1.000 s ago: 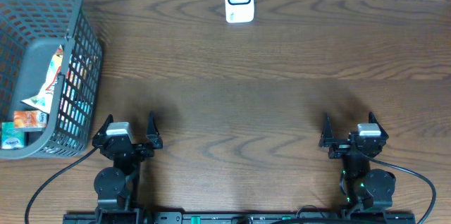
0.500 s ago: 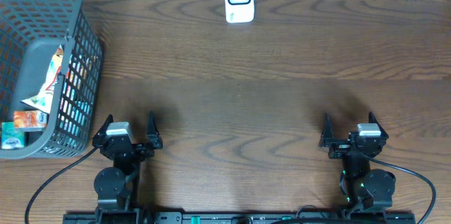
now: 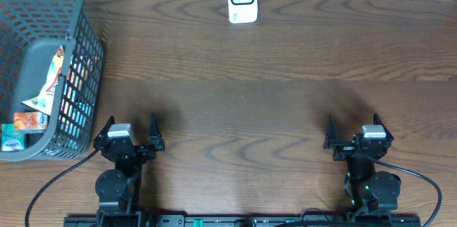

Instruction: Scan the item barcode

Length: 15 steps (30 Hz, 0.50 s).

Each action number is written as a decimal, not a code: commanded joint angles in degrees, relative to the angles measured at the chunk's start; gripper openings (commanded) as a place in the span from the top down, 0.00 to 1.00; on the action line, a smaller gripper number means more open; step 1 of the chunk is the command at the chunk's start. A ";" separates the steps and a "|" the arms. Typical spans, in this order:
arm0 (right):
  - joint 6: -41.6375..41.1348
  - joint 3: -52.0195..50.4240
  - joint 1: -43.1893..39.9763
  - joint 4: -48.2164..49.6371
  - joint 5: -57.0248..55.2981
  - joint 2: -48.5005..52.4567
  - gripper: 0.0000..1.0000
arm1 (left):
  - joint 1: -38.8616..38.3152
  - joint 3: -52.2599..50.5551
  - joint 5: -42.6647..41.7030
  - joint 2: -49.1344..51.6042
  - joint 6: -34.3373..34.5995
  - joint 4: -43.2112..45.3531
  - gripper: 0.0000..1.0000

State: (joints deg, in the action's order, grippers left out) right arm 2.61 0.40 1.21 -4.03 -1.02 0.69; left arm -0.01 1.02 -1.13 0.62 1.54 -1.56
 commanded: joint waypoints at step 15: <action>0.66 -0.09 0.50 -0.13 0.11 0.07 0.01 | 0.33 1.38 -35.10 -0.13 25.59 30.86 0.02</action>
State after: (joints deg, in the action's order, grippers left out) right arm 2.61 0.40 1.21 -3.95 -1.02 0.73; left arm 0.08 0.40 -30.59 0.97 22.52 23.16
